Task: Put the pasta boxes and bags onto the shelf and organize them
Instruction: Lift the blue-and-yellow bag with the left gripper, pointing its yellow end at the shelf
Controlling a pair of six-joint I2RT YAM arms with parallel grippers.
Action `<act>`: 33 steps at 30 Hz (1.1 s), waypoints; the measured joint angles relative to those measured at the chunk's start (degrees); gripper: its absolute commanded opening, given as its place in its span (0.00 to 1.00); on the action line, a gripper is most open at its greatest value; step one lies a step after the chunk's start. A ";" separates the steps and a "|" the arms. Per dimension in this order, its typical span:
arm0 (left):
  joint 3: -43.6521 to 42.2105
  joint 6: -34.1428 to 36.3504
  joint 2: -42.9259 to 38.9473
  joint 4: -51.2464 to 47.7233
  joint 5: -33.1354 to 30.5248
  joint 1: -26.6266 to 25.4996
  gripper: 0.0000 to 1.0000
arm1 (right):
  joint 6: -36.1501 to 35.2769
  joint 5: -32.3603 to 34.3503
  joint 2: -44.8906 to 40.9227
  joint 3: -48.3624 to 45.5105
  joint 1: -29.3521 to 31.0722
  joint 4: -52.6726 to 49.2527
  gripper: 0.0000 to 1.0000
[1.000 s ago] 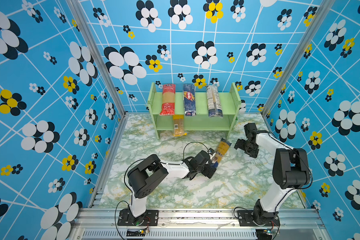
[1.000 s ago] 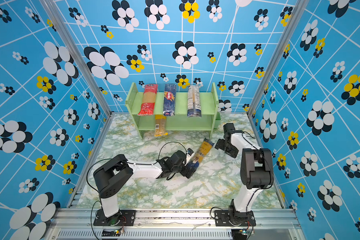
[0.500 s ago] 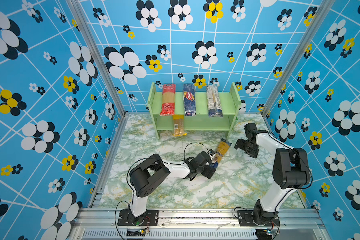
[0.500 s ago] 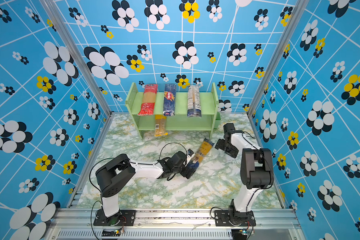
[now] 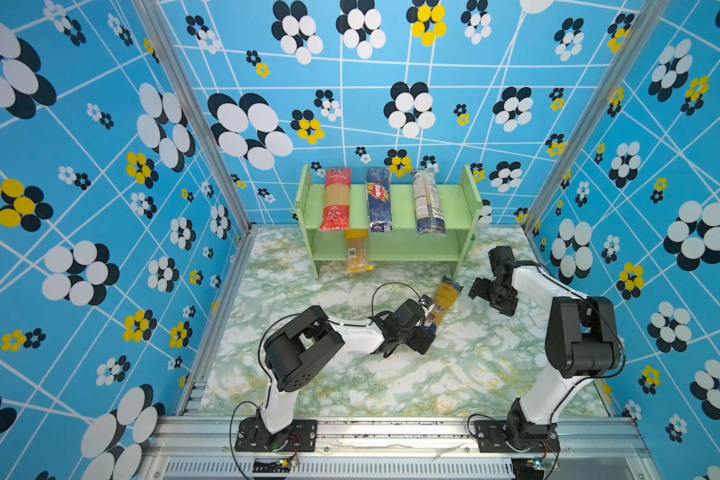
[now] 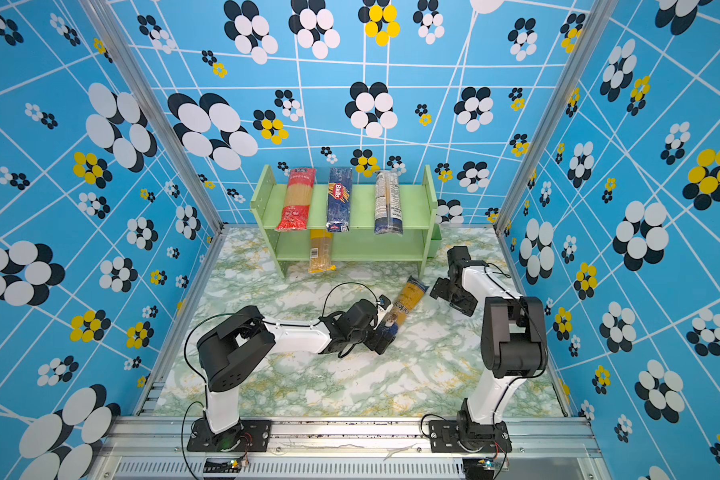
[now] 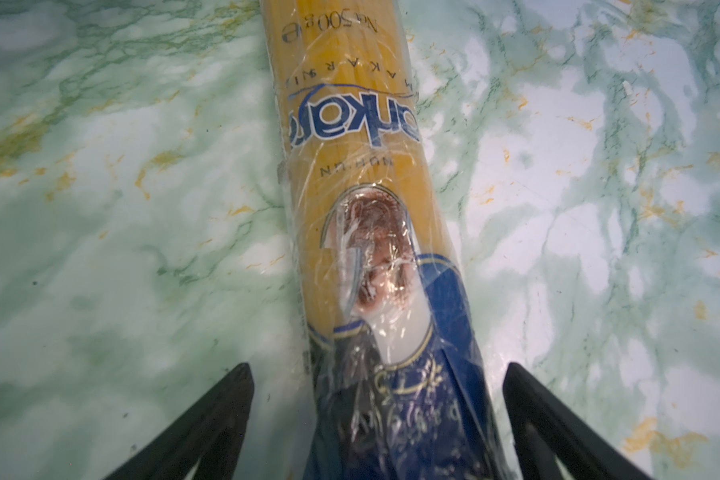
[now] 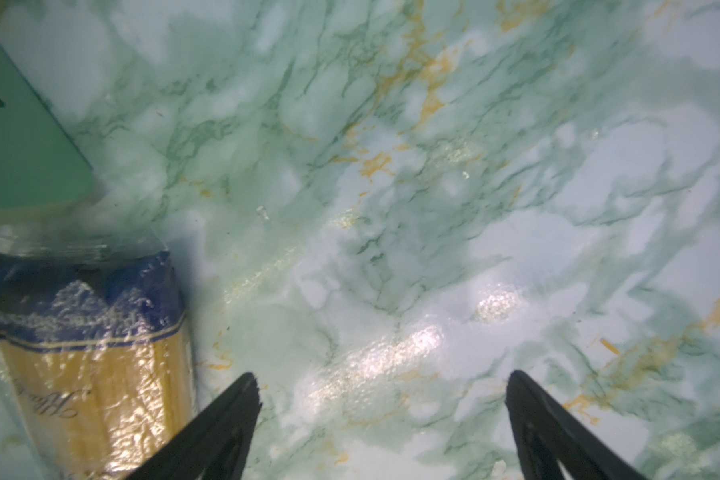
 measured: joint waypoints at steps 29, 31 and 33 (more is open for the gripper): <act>6.45 1.75 2.80 -9.16 -2.89 -1.18 0.83 | -0.85 0.02 0.00 -0.04 0.00 0.02 0.96; 7.02 1.77 2.99 -10.01 -3.08 -1.27 0.83 | -0.85 0.02 0.00 -0.04 0.00 0.00 0.95; 7.65 1.90 3.28 -10.86 -3.56 -1.44 0.83 | -0.85 0.02 0.00 -0.04 0.00 0.02 0.95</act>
